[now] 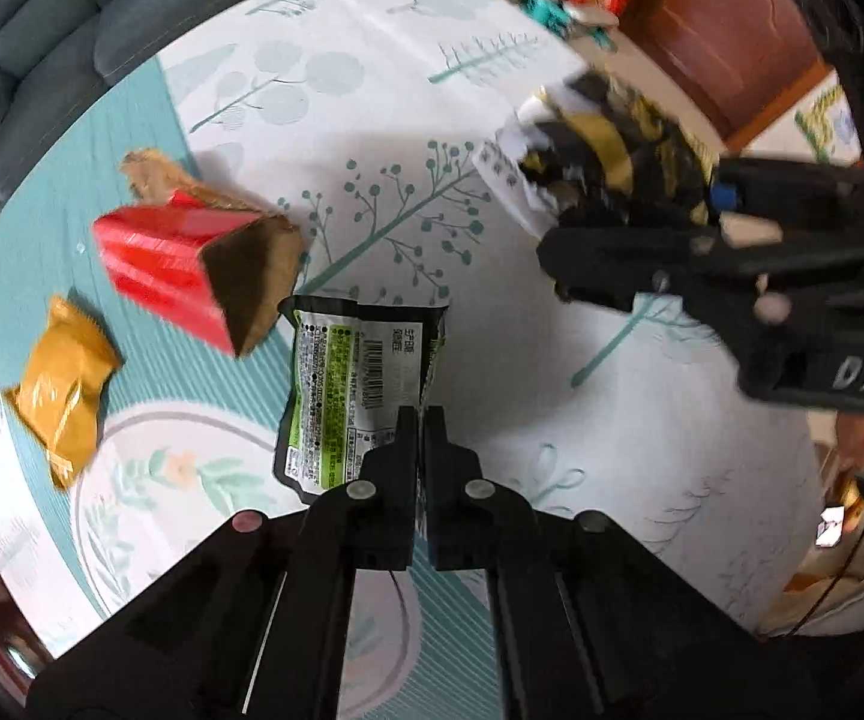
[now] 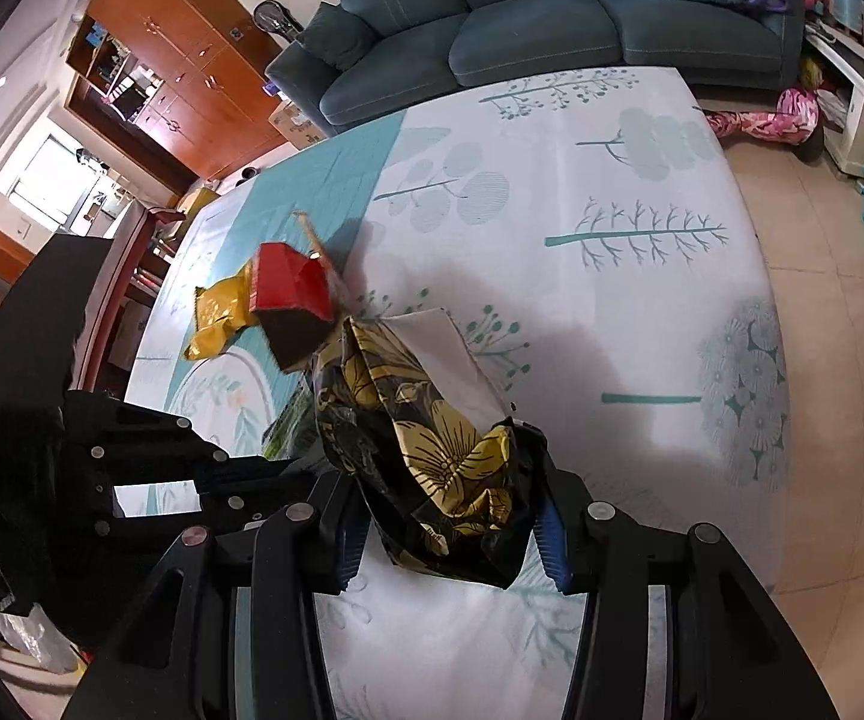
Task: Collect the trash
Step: 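Lift both items and carry them down over the black bin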
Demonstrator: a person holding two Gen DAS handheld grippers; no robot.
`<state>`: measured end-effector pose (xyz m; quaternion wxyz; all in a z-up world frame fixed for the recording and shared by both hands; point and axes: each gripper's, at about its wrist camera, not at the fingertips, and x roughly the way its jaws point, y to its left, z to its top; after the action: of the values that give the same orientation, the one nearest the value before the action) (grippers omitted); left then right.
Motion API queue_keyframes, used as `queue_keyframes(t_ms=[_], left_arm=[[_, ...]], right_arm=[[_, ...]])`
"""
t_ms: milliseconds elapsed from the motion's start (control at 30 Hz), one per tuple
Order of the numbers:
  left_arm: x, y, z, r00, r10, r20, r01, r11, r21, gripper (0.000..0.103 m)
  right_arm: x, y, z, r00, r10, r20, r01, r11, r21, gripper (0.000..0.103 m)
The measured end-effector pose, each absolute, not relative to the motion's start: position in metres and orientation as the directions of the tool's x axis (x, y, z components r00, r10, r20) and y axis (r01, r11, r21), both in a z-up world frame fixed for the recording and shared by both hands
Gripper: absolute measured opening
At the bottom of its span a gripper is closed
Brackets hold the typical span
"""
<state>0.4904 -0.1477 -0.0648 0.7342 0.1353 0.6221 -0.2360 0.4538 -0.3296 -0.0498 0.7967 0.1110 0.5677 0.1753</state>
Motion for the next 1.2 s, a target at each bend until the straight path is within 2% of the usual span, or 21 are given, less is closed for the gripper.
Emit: queue_keyframes(t_ms=[267, 533, 867, 1200], left_arm=[[0.462, -0.106, -0.023, 0.18, -0.286, -0.941, 0.397, 0.896, -0.196, 0.0], [0.364, -0.063, 0.025, 0.271, -0.348, -0.898, 0.314, 0.914, -0.259, 0.0], [0.218, 0.01, 0.068, 0.336, -0.381, -0.862, 0.301, 0.91, -0.285, 0.0], [0.086, 0.08, 0.073, 0.323, -0.444, -0.836, 0.314, 0.883, -0.348, 0.0]], right_arm=[[0.405, -0.3, -0.014, 0.336, 0.388, -0.858, -0.202, 0.92, 0.337, 0.046], [0.325, -0.255, 0.033, 0.394, 0.353, -0.849, -0.223, 0.932, 0.284, 0.046], [0.182, -0.171, 0.087, 0.46, 0.317, -0.83, -0.242, 0.944, 0.227, 0.046], [0.024, -0.079, 0.105, 0.476, 0.283, -0.833, -0.232, 0.954, 0.191, 0.046]])
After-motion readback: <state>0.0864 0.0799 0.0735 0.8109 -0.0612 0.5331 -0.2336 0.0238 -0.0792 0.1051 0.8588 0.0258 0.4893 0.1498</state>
